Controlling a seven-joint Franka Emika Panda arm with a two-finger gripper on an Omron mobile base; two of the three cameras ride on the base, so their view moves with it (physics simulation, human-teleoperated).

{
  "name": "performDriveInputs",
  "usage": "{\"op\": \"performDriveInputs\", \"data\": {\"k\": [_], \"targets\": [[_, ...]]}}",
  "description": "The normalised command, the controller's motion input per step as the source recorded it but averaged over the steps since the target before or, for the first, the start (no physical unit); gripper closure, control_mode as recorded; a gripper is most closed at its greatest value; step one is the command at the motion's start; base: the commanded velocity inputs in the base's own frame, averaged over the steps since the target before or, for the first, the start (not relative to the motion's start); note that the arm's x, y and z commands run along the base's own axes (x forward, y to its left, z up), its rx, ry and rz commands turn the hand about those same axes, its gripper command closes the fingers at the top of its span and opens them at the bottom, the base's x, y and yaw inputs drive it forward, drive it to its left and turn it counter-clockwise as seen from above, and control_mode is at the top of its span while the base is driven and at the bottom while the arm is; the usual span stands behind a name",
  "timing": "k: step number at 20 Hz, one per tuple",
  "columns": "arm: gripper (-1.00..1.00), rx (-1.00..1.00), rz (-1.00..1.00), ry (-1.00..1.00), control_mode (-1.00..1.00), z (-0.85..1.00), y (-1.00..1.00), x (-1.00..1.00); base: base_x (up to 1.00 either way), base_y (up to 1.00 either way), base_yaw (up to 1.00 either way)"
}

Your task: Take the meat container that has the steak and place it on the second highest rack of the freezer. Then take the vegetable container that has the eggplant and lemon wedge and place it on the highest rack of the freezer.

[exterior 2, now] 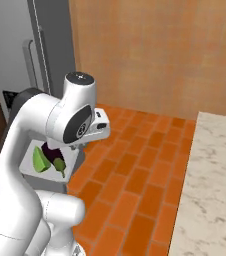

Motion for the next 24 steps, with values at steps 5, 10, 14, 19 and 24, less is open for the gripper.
{"op": "performDriveInputs", "data": {"k": [5,10,14,19,24], "targets": [[1.00,0.00,0.00,0.00,1.00,0.00,0.00,0.00,0.56,0.00,-0.09],[1.00,0.00,0.00,0.00,1.00,0.00,0.00,0.00,0.84,0.00,-0.04],[1.00,0.00,0.00,0.00,1.00,0.00,0.00,0.00,0.93,-0.12,-0.02],[1.00,0.00,0.00,0.00,1.00,0.00,0.00,0.00,0.86,-0.21,0.00],[1.00,0.00,0.00,0.00,1.00,0.00,0.00,0.00,0.87,-0.25,0.00]]}}
